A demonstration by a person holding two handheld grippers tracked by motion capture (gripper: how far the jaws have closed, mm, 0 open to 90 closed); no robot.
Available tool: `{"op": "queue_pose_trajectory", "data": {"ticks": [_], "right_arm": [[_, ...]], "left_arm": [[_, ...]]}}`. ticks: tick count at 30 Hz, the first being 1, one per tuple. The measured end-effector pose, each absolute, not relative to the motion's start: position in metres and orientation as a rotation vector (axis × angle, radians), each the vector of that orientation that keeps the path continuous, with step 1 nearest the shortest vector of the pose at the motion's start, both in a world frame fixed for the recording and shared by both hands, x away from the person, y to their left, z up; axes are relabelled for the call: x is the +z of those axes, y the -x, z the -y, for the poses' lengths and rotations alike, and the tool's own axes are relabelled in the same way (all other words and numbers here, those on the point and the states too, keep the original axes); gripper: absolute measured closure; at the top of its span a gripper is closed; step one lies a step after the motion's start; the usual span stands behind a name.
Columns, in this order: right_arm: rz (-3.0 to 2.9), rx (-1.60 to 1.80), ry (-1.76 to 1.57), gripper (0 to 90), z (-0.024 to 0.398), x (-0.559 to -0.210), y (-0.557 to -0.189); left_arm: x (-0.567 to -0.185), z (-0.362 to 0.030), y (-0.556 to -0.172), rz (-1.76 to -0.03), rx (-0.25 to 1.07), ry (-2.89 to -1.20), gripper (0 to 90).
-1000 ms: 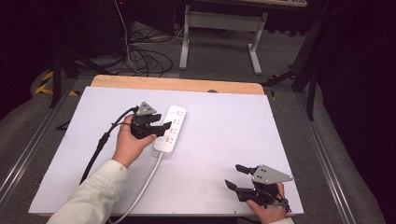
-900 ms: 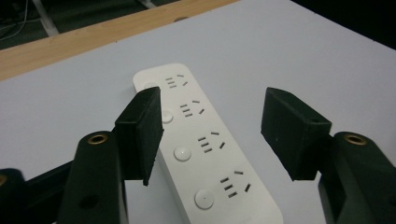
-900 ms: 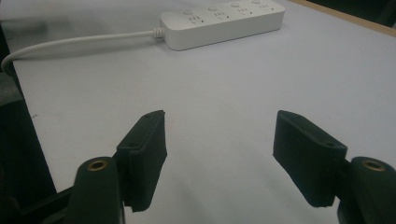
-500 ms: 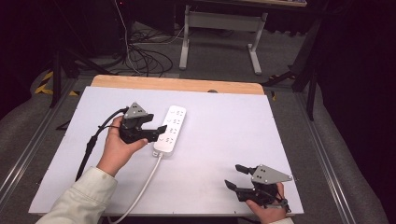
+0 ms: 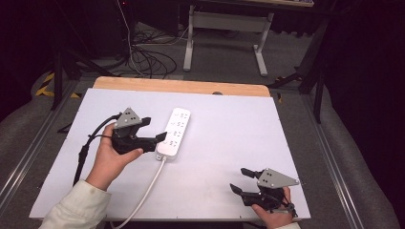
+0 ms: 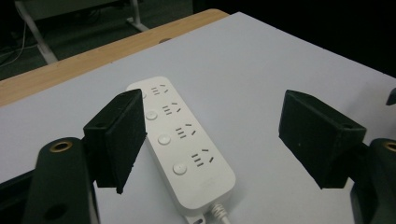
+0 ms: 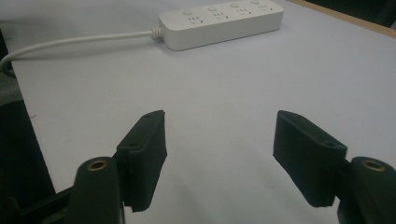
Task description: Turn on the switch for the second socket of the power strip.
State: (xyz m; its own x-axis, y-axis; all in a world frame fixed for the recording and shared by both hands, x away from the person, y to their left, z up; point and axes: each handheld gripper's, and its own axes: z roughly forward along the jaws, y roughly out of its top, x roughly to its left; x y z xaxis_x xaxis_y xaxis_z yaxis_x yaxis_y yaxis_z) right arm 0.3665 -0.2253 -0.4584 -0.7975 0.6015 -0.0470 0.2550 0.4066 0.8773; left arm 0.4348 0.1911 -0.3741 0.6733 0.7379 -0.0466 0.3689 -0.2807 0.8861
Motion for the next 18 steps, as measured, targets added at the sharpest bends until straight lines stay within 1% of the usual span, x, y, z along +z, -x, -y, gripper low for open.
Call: {"op": "queue_pose_trajectory", "data": {"ticks": [3,8,13,18], "right_arm": [[-2.309,1.351,-0.739,34.9,0.225,-0.458,-0.366],[-2.307,1.352,-0.741,34.9,0.225,-0.458,-0.366],[-2.3,1.359,-0.746,34.8,0.226,-0.458,-0.366],[-2.298,1.364,-0.752,34.7,0.226,-0.458,-0.366]], "left_arm": [[-0.376,-0.201,-0.424,-0.854,0.472,-1.877,22.5],[-0.383,-0.214,-0.407,-0.843,0.526,-1.843,21.6],[-0.394,-0.227,-0.392,-0.831,0.498,-1.826,21.7],[-0.405,-0.242,-0.374,-0.828,0.516,-1.802,22.5]]}}
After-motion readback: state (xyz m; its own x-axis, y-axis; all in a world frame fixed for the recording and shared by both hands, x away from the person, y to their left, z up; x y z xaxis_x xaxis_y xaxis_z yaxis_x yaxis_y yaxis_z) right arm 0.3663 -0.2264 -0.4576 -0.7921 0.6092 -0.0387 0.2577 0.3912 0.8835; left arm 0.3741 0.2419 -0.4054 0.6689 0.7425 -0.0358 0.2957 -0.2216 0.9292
